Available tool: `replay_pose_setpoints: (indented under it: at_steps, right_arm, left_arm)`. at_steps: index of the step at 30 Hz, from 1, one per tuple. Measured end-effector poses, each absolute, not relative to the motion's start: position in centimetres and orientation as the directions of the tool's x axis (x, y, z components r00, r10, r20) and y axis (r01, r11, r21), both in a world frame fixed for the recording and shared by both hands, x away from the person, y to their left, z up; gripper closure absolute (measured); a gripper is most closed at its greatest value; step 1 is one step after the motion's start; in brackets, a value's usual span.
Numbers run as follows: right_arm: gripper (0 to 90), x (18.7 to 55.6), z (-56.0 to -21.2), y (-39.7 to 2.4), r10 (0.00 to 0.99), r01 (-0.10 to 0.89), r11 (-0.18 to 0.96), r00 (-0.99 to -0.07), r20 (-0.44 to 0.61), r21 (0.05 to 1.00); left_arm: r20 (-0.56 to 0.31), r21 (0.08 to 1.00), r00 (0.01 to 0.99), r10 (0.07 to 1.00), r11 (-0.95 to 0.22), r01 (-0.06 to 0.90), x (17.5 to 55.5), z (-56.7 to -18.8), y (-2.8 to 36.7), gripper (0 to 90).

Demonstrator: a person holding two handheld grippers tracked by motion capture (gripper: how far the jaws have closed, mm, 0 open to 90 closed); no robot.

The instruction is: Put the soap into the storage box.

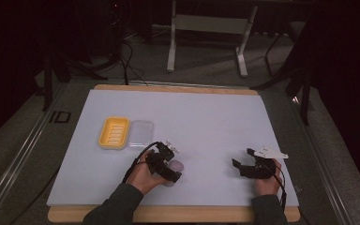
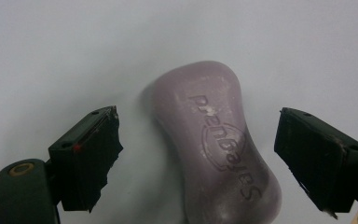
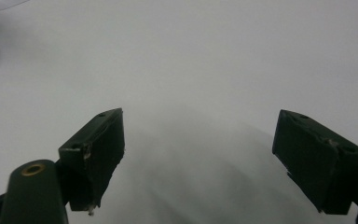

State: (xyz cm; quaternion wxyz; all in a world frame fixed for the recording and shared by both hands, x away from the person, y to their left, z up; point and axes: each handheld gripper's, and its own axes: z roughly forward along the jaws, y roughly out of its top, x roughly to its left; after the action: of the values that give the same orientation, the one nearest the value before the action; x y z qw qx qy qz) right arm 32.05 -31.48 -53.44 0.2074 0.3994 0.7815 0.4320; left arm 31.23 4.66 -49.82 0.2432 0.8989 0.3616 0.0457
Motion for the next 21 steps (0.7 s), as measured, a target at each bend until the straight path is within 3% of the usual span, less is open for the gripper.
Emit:
replay_pose_setpoints:
  at_steps: [10, 21]
  right_arm:
    - [16.5, 32.0, -53.4, -31.5, 0.803, 0.443, 0.308, -0.595, 0.019, 0.842]
    - [16.5, 32.0, -53.4, -31.5, 0.805, 0.442, 0.304, -0.593, 0.021, 0.844]
  left_arm:
    - [-0.085, 0.438, 0.725, 0.683, -0.628, 0.643, 31.4, -50.5, 4.2, 15.5]
    - [-0.096, 0.408, 0.713, 0.695, -0.626, 0.665, 31.7, -50.8, 3.8, 29.5]
